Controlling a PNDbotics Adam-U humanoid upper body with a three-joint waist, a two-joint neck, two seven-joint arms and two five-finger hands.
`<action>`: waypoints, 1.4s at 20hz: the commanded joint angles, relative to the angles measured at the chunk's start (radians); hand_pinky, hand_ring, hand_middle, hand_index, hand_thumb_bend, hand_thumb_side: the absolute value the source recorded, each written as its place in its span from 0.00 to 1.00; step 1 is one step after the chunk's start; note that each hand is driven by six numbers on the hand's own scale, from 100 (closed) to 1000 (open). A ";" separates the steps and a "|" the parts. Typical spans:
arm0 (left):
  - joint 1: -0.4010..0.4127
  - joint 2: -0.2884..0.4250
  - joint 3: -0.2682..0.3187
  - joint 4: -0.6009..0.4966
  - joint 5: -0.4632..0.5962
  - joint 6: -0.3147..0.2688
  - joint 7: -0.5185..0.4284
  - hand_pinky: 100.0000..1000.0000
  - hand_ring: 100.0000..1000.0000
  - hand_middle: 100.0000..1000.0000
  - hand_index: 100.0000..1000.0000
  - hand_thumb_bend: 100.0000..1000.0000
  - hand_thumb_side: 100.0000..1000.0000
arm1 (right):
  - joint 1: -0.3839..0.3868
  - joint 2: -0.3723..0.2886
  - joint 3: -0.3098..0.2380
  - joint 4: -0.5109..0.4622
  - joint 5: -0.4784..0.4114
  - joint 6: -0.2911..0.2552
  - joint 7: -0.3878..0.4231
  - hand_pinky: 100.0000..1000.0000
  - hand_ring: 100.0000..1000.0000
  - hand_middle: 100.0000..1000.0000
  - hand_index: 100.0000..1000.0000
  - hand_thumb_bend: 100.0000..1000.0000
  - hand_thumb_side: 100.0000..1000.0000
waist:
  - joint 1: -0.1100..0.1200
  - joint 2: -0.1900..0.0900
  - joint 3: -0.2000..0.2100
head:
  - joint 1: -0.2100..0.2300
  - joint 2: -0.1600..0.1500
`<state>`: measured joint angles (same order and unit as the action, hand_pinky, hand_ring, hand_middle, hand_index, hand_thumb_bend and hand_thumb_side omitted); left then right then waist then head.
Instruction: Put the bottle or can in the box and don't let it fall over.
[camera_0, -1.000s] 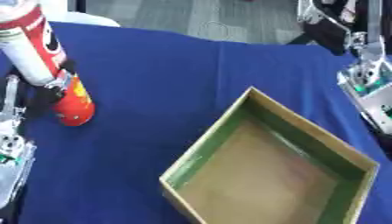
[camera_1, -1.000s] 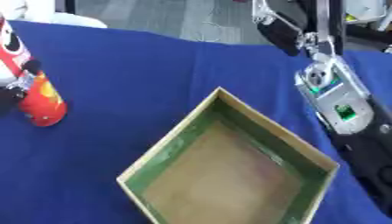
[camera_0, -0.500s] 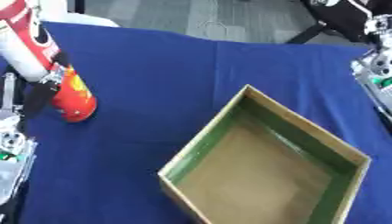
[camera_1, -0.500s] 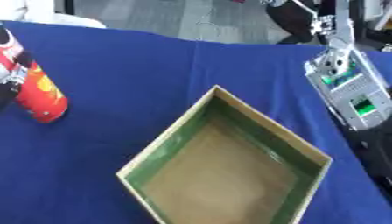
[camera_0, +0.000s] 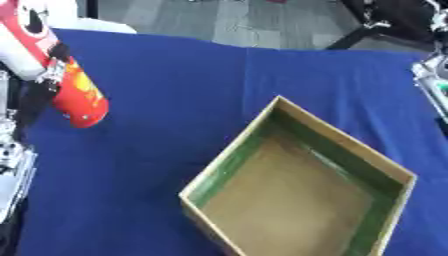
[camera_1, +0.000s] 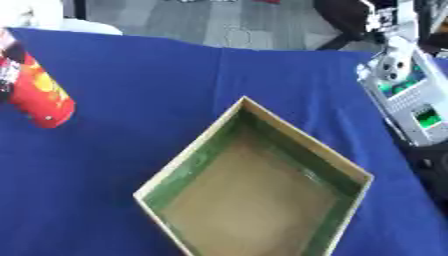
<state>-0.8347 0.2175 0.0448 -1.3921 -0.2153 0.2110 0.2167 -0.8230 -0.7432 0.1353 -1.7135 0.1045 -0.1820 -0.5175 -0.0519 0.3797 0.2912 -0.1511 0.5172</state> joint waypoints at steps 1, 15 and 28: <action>-0.010 0.029 -0.006 -0.044 0.012 0.011 -0.018 1.00 0.61 0.76 0.35 0.00 0.64 | -0.003 -0.039 -0.022 -0.039 -0.024 0.012 -0.003 0.72 0.45 0.56 0.53 0.00 0.00 | 0.008 -0.043 -0.004 | 0.004 0.007; -0.006 0.022 -0.021 -0.079 0.013 0.049 -0.075 1.00 0.73 0.76 0.28 0.00 0.59 | 0.038 -0.051 -0.043 -0.083 -0.075 0.047 -0.004 0.74 0.43 0.57 0.53 0.00 0.00 | 0.024 -0.071 -0.021 | 0.009 0.018; -0.012 -0.009 -0.093 -0.193 0.096 0.051 -0.177 1.00 0.74 0.75 0.28 0.00 0.64 | 0.089 -0.052 -0.053 -0.243 -0.142 0.089 0.017 0.74 0.43 0.56 0.53 0.00 0.00 | 0.035 -0.089 -0.037 | 0.015 0.029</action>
<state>-0.8269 0.2016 -0.0425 -1.5491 -0.1263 0.2625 0.0506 -0.7235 -0.7620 0.0932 -1.9200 -0.0260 -0.1003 -0.5040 -0.0189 0.3229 0.2538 -0.1397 0.5437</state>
